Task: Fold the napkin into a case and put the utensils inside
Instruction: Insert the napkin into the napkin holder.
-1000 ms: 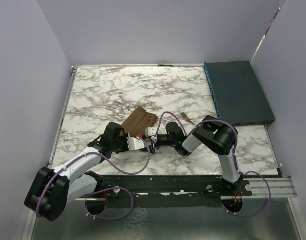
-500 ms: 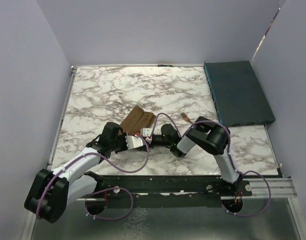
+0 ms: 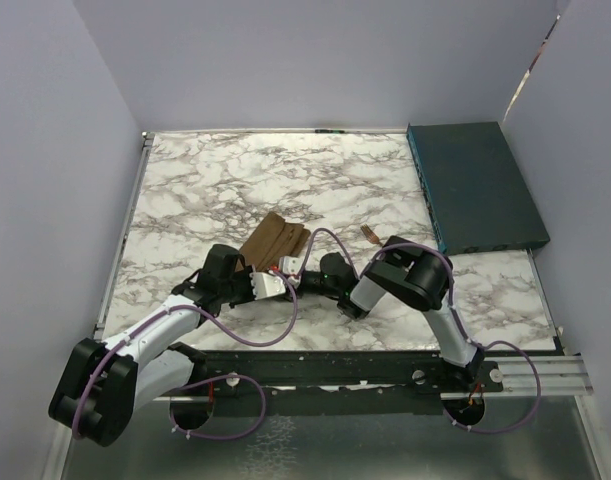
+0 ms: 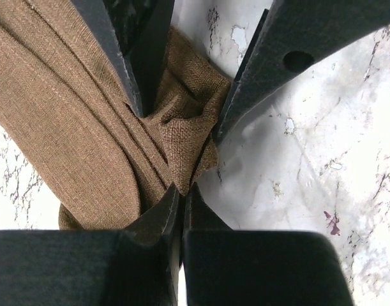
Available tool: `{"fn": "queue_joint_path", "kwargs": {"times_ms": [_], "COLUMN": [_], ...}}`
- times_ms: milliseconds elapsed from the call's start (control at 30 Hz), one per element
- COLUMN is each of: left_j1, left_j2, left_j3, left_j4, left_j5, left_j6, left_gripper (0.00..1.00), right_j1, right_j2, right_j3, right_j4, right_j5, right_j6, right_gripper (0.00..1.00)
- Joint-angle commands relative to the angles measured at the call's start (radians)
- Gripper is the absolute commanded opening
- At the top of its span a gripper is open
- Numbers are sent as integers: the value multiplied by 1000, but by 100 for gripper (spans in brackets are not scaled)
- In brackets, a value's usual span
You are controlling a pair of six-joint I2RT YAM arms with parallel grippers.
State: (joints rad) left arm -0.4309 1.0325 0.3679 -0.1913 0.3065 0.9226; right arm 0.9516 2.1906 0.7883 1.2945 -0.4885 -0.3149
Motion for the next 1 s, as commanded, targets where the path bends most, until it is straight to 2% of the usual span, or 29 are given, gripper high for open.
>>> {"fn": "queue_joint_path", "kwargs": {"times_ms": [0,167,267,367,467,600,867,967], "left_j1": [9,9,9,10,11,13,32,42], "left_j2": [-9,-8,-3,-4,-33,-87,-172,-129], "left_j3": [23,25,37,64,88,137,260,304], "left_j4": [6,-1,-1,-2,-16,-105,-239,-223], "left_j5": [32,30,5,-30,-42,-44,-30,-125], "left_j6": [-10,12,10,-24,-69,-122,-209,-300], "left_gripper": [0,2,20,47,60,71,78,80], "right_j1": [39,39,39,39,41,43,57,69], "right_j2": [30,27,23,12,5,-3,8,11], "right_j3": [-2,-1,-13,-30,-45,-59,-40,-32], "right_j4": [85,94,86,47,28,11,-15,-31], "right_j5": [32,-1,-22,-37,-39,-31,-8,12], "right_j6": [-24,-12,-3,-7,-13,-13,-20,-34], "right_gripper": [43,14,1,0,1,1,0,1]}}
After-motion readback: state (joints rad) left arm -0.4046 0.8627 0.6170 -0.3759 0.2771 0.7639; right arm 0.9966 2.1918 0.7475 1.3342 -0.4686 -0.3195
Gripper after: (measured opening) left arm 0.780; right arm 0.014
